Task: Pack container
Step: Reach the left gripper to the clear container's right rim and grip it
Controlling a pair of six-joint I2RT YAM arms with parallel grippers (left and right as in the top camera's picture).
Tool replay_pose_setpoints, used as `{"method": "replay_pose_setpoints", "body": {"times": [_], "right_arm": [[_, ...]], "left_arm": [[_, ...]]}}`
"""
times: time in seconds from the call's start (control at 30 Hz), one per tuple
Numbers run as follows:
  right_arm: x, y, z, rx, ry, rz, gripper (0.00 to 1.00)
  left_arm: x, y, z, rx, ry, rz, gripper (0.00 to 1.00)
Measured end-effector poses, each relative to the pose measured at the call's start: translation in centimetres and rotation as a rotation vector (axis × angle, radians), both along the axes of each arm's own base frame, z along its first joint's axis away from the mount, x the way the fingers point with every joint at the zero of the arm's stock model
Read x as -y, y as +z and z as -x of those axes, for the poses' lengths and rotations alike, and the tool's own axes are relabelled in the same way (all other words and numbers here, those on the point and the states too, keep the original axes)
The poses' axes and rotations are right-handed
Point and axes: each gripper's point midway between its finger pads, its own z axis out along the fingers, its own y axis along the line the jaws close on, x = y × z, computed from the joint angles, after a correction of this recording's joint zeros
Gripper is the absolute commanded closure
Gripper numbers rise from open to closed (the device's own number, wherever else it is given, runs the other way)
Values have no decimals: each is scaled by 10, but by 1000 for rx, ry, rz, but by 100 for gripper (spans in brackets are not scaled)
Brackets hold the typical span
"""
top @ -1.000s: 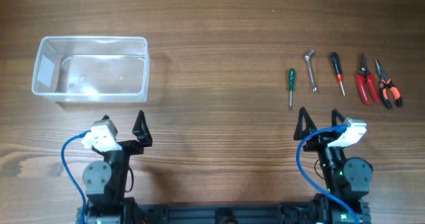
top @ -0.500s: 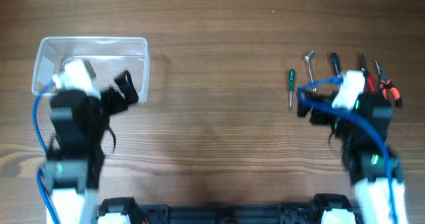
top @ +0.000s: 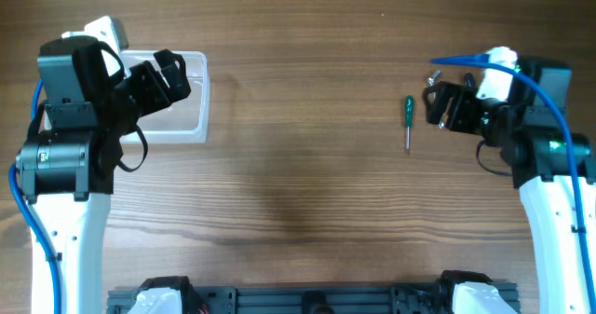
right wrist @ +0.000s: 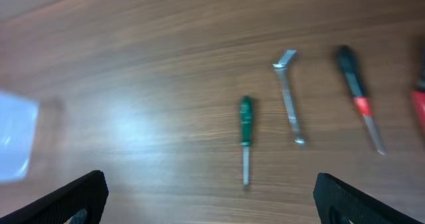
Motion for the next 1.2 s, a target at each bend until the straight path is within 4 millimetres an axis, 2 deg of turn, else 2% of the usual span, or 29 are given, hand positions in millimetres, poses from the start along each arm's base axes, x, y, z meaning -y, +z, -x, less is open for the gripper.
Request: {"method": "replay_pose_setpoints", "body": {"times": [0.1, 0.13, 0.3, 0.37, 0.43, 0.53, 0.63, 0.93, 1.2], "right_arm": [[22, -2, 1, -14, -114, -1, 0], [27, -2, 1, -17, -142, -5, 0], [35, -3, 2, -22, -195, -12, 0], [35, -3, 2, -26, -200, -14, 0], [35, -5, 4, -36, -203, -16, 0], [35, -7, 6, -48, -203, -17, 0], [34, -9, 8, -64, -206, -20, 0], [34, -9, 8, -65, -209, -23, 0], [35, -10, 8, -66, -212, -20, 0]], "left_arm": [[-1, -25, 0, -106, 10, 3, 1], [-1, -39, -2, -160, 11, 4, 2], [-1, -103, -19, -404, -14, -36, 5], [1, -120, -28, -476, -28, -86, 5], [7, -128, -41, -511, -67, -146, 4], [17, -130, -61, -508, -131, -210, 2], [23, -134, -78, -499, -185, -258, 4], [13, -179, -90, -585, -222, -305, 8], [15, -194, -94, -603, -235, -302, 14]]}}
